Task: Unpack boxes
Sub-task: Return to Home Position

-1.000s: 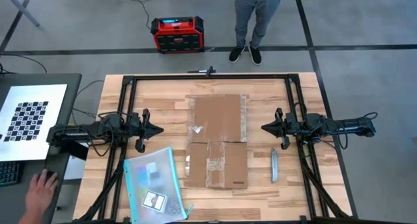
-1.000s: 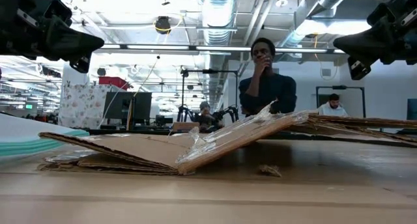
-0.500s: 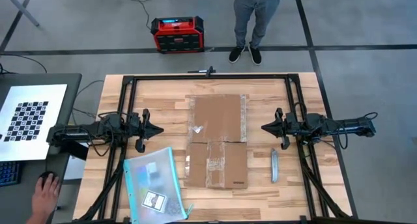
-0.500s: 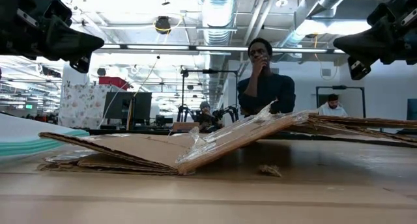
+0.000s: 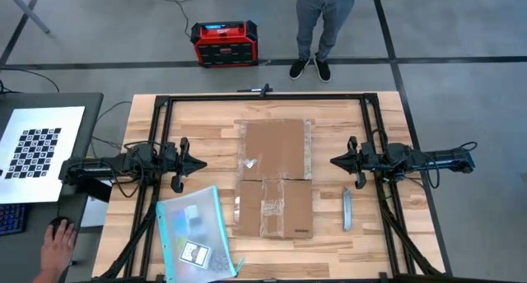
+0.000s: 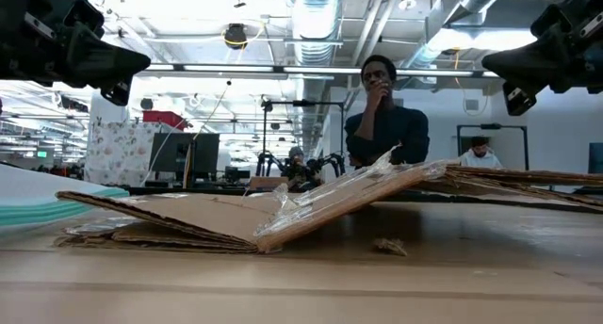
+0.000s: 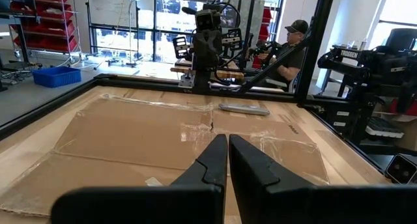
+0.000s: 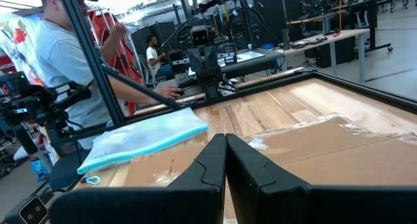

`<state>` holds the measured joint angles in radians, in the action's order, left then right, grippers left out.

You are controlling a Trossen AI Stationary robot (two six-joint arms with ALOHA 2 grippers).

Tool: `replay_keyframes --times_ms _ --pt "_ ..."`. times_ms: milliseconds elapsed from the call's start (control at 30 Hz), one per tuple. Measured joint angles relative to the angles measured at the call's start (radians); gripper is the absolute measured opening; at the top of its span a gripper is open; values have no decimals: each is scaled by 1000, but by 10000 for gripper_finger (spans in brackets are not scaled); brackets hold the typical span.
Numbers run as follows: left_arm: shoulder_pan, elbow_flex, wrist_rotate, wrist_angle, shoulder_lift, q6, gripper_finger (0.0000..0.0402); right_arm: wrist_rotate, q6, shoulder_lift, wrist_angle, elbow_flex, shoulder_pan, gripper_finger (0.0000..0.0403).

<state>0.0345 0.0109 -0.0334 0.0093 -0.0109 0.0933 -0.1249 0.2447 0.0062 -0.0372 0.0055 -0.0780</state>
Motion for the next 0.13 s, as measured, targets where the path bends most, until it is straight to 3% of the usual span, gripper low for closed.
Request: replay_keyframes --times_ms 133 --pt "0 0 0 0 0 0 0 0 0 0 0 0 0 2"
